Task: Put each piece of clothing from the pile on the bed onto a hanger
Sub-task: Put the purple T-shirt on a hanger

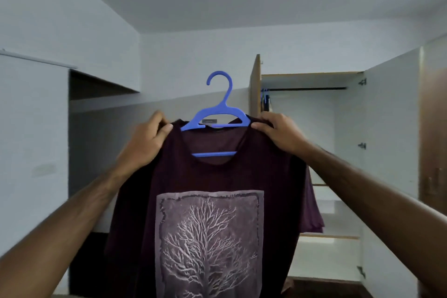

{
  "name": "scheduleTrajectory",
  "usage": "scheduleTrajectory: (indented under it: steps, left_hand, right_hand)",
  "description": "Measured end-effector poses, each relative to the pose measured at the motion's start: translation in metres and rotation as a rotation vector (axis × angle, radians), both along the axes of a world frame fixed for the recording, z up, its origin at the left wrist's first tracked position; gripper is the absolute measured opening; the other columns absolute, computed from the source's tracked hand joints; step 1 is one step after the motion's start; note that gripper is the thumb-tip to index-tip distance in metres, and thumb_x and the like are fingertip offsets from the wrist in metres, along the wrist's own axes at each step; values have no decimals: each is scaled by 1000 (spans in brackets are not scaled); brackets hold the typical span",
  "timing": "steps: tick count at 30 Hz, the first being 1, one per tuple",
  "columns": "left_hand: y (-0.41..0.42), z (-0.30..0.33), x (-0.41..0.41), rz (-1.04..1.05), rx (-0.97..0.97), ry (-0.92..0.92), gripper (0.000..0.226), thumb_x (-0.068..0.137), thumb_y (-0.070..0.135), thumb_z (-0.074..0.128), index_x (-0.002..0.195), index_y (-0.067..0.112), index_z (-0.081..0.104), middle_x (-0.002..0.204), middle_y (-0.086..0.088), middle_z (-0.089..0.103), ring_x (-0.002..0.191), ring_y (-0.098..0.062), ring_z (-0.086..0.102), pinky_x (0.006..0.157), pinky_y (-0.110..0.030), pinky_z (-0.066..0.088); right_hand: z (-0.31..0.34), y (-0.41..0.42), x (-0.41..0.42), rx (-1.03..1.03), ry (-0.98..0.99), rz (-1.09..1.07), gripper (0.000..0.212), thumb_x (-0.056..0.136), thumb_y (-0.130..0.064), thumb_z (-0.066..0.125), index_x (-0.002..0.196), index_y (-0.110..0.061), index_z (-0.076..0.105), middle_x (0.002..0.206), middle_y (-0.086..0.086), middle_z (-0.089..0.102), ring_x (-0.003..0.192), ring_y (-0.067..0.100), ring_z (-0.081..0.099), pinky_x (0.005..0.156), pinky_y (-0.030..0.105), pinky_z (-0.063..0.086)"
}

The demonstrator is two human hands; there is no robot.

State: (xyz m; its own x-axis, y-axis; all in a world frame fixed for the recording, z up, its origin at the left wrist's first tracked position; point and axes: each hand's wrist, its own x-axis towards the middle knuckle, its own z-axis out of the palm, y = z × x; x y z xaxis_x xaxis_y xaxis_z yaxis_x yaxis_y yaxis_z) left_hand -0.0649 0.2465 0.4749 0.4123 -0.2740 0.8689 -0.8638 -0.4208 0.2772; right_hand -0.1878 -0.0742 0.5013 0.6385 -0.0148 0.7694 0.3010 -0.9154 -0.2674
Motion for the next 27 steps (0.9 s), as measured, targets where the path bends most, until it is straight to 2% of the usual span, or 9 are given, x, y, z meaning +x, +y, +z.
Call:
scheduleTrajectory:
  steps: [2, 4, 8, 12, 15, 21, 23, 25, 27]
  left_hand:
    - [-52, 4, 0, -50, 61, -35, 8, 99, 14, 57, 100, 6, 57, 86, -4, 65, 77, -4, 59, 70, -14, 39]
    - [-99, 5, 6, -96, 96, -80, 5, 98, 11, 60, 103, 9, 60, 87, 4, 63, 81, 4, 57, 73, -9, 39]
    - [-180, 5, 39, -114, 204, -158, 9, 100, 19, 56, 98, 12, 63, 88, 12, 54, 83, -7, 52, 79, -26, 39]
    - [-248, 1, 72, -81, 199, -171, 18, 102, 28, 52, 92, 13, 55, 87, 11, 53, 83, -14, 54, 77, -39, 45]
    - [-296, -7, 101, -31, 218, -189, 21, 102, 35, 49, 91, 17, 50, 86, 12, 52, 79, -16, 54, 71, -40, 46]
    - [-403, 0, 184, 104, 266, -326, 32, 99, 48, 42, 93, 17, 49, 92, 4, 57, 73, -19, 59, 60, -39, 50]
    - [-441, 9, 216, 139, 265, -368, 33, 99, 48, 41, 93, 17, 48, 90, 5, 57, 67, -18, 58, 52, -35, 46]
    - [-478, 17, 245, 171, 250, -427, 29, 100, 44, 43, 90, 17, 45, 84, 6, 54, 56, -16, 50, 43, -25, 31]
    - [-515, 23, 268, 209, 232, -491, 27, 101, 39, 47, 86, 17, 40, 77, 6, 52, 48, -16, 42, 40, -23, 21]
  right_hand:
    - [0, -41, -2, 27, 8, -22, 18, 98, -37, 61, 87, -23, 64, 80, -9, 64, 74, 2, 58, 61, 21, 39]
    - [-3, -80, -1, 40, -5, -49, 22, 97, -37, 63, 85, -19, 63, 78, -7, 64, 72, 4, 57, 62, 22, 39]
    - [-10, -149, 3, 23, -43, -63, 16, 97, -33, 64, 82, -30, 61, 76, -14, 64, 74, -3, 57, 65, 17, 40]
    - [-18, -214, 26, -38, -27, -157, 13, 98, -37, 60, 87, -32, 63, 84, -10, 67, 82, 13, 61, 74, 34, 48]
    - [-24, -261, 56, -102, 18, -204, 13, 99, -36, 59, 89, -29, 60, 89, -5, 66, 89, 23, 63, 77, 40, 49]
    - [-19, -357, 140, -232, 74, -356, 20, 101, -42, 54, 106, -24, 60, 113, 0, 67, 103, 25, 60, 71, 35, 39]
    - [-12, -390, 169, -240, 72, -381, 22, 102, -42, 52, 108, -22, 59, 115, 1, 66, 105, 26, 60, 72, 35, 39]
    - [-8, -426, 200, -237, 58, -405, 24, 103, -43, 50, 108, -20, 56, 115, 2, 65, 104, 27, 60, 72, 37, 42]
    - [-7, -461, 229, -233, 29, -429, 27, 102, -44, 48, 110, -18, 53, 114, 2, 64, 102, 29, 60, 73, 39, 45]
